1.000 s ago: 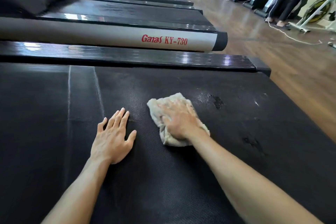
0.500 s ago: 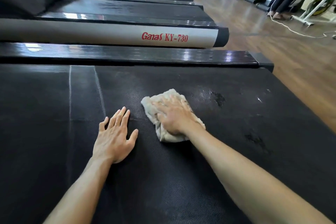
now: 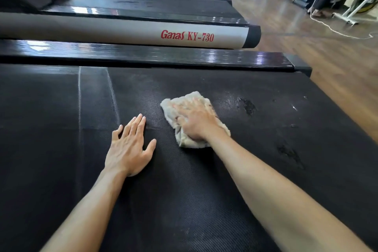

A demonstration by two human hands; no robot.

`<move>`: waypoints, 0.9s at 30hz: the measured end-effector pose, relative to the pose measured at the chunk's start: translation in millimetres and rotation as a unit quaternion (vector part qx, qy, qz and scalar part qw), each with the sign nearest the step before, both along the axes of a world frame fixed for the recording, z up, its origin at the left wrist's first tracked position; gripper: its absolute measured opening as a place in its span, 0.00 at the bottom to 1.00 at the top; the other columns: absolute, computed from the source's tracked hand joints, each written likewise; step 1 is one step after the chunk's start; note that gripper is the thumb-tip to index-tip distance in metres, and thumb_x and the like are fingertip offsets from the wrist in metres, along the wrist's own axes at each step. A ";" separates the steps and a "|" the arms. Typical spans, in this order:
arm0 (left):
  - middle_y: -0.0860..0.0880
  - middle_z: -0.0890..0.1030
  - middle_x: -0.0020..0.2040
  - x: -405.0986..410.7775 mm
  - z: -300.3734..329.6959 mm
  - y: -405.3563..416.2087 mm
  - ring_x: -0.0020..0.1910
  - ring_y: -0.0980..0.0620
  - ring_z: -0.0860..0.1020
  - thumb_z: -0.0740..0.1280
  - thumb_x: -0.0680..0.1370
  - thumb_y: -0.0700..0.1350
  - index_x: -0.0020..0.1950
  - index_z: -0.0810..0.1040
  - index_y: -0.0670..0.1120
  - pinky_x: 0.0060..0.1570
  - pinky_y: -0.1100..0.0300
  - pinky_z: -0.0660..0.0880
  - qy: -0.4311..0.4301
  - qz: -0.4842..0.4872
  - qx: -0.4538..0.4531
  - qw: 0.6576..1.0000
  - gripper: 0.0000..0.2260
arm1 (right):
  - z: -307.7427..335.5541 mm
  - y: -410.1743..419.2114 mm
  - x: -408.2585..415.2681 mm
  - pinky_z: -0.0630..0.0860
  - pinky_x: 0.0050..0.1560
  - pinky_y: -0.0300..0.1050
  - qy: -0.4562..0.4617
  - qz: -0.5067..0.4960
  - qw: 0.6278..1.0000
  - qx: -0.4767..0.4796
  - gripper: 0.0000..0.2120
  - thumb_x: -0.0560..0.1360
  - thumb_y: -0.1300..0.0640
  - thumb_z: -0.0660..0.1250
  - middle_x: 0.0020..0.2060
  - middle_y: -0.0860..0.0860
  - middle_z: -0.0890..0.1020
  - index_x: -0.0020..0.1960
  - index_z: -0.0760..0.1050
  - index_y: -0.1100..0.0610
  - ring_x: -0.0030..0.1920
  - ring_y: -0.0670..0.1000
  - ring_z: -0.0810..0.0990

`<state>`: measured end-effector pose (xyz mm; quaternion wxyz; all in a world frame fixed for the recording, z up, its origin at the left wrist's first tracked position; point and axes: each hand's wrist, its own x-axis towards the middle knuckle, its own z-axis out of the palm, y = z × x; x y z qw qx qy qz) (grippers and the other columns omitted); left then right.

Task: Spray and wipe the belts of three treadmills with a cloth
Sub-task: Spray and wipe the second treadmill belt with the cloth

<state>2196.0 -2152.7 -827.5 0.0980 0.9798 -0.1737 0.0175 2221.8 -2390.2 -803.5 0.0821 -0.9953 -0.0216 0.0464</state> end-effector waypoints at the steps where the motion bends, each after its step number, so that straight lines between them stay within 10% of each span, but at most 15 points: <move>1: 0.54 0.48 0.84 0.4 0.0 -0.1 0.82 0.58 0.46 0.38 0.73 0.67 0.84 0.49 0.48 0.79 0.51 0.46 0.000 0.000 0.000 1.000 0.42 | 1.0 4.4 -10.2 0.44 0.80 0.63 0.005 0.032 0.999 0.003 0.25 0.81 0.42 0.51 0.82 0.44 0.58 0.78 0.64 0.36 0.82 0.55 0.49; 6: 0.54 0.49 0.84 0.2 -0.8 -0.2 0.82 0.57 0.47 0.38 0.73 0.67 0.84 0.51 0.48 0.79 0.51 0.46 -0.001 0.001 -0.002 1.000 0.42 | 5.7 -39.9 -63.1 0.39 0.80 0.58 0.008 0.057 0.998 0.022 0.39 0.70 0.35 0.39 0.83 0.41 0.55 0.81 0.60 0.38 0.83 0.50 0.46; 11: 0.54 0.47 0.84 -0.9 -1.7 1.0 0.82 0.57 0.45 0.36 0.72 0.67 0.84 0.48 0.48 0.78 0.52 0.44 0.000 0.002 0.011 1.000 0.43 | 1.9 -54.7 1.0 0.52 0.78 0.63 -0.019 -0.054 0.998 -0.007 0.25 0.80 0.45 0.49 0.80 0.44 0.62 0.77 0.62 0.37 0.81 0.55 0.54; 18: 0.54 0.46 0.84 1.3 1.6 -0.4 0.81 0.58 0.45 0.36 0.72 0.68 0.84 0.48 0.49 0.78 0.53 0.44 0.002 -0.002 0.010 1.000 0.43 | -0.9 -3.8 -10.8 0.40 0.80 0.61 0.008 0.051 0.998 0.038 0.27 0.81 0.42 0.51 0.83 0.43 0.55 0.79 0.62 0.37 0.83 0.52 0.45; 27: 0.55 0.47 0.83 -0.7 1.1 0.7 0.81 0.58 0.44 0.36 0.72 0.68 0.84 0.48 0.49 0.79 0.52 0.45 0.004 0.001 0.015 1.000 0.43 | 2.5 -45.0 9.8 0.54 0.77 0.66 -0.018 -0.057 0.998 -0.008 0.24 0.80 0.45 0.49 0.78 0.46 0.62 0.74 0.68 0.39 0.79 0.57 0.56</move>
